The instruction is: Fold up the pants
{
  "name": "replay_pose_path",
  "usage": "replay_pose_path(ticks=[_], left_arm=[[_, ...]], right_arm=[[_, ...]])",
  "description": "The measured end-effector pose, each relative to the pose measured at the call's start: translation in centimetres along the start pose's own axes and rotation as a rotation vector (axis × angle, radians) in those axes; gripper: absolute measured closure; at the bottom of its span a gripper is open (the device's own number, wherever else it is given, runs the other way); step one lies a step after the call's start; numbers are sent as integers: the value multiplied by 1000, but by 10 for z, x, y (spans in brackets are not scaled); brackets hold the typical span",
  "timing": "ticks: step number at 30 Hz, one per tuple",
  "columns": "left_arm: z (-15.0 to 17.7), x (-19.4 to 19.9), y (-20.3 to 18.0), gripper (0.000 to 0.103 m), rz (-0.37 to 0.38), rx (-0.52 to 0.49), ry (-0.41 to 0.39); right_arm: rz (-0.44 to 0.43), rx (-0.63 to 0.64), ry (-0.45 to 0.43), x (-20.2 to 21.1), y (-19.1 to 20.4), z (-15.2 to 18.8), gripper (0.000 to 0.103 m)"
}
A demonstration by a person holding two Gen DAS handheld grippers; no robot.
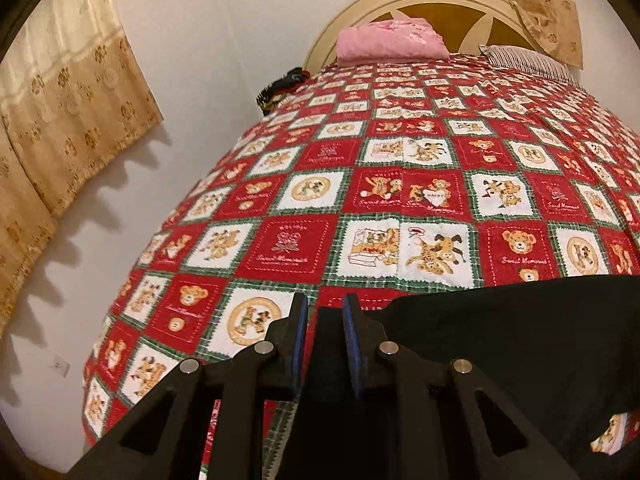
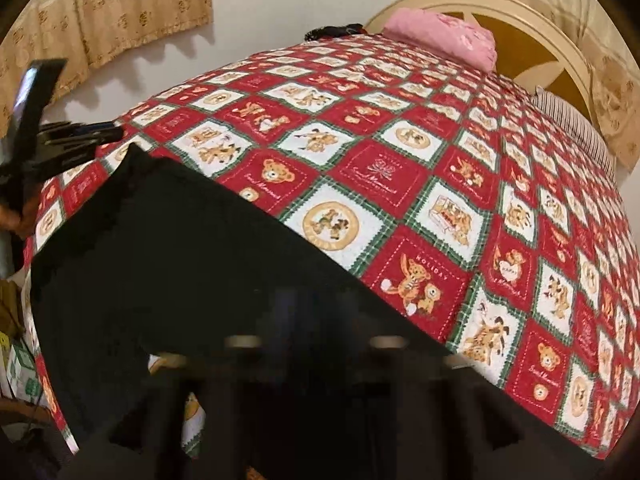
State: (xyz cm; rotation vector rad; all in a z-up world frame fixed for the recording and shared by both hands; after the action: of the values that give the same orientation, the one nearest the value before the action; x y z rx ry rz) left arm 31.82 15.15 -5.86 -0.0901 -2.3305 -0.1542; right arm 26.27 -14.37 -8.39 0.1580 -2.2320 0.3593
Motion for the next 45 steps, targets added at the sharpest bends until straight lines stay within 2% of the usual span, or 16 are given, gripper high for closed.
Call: replay_pose_path(ticks=[1, 5, 9, 11, 13, 14, 15, 16, 19, 21, 27, 32, 36, 38, 41, 45], left_arm=[[-1, 2, 0, 83, -7, -9, -6], [-1, 3, -4, 83, -5, -24, -9], [-1, -2, -7, 83, 4, -20, 6], [2, -6, -9, 83, 27, -16, 28], [7, -11, -10, 75, 64, 1, 65], [9, -13, -9, 65, 80, 14, 79], [11, -13, -8, 54, 87, 21, 83], [13, -12, -5, 51, 90, 29, 82], [16, -9, 0, 48, 110, 50, 86], [19, -3, 4, 48, 149, 82, 89], [30, 18, 5, 48, 239, 123, 117], [35, 38, -8, 48, 349, 142, 102], [37, 34, -9, 48, 372, 188, 117], [38, 32, -10, 48, 420, 241, 131], [35, 33, -14, 48, 481, 297, 133], [27, 28, -22, 46, 479, 302, 152]], right_arm=[[-2, -10, -15, -1, 0, -2, 18], [54, 19, -60, -7, -2, -12, 16], [59, 71, 33, -40, -6, -8, 16], [70, 79, 95, -60, -10, -1, 25], [27, 70, 137, -72, -10, 6, 41], [0, 54, 132, -71, -11, 6, 46], [-23, 59, 126, -68, -9, 6, 64], [-36, 79, 122, -64, -5, 6, 87], [5, 141, 112, -53, 5, 8, 94], [45, 148, 68, -40, 7, 6, 95], [36, 50, -122, 35, 3, -3, 95], [26, 90, -221, 88, 36, 8, 95], [13, 152, -270, 118, 73, 31, 95], [12, 176, -287, 127, 93, 47, 95], [-23, 188, -276, 124, 113, 71, 95], [7, 265, -245, 104, 142, 103, 95]])
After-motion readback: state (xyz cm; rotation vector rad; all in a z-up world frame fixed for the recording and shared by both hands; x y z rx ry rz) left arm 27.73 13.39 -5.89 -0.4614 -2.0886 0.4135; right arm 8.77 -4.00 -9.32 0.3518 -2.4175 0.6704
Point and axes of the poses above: each gripper's, at about its wrist camera, not at the fingertips, and x roughly against the way its jaws point, y to its left, z to its underside, the point moved 7 cm from there along -x, roughly the way its jaws point, and after that the axes turned 13 degrees about z, right-handed, at the moved point
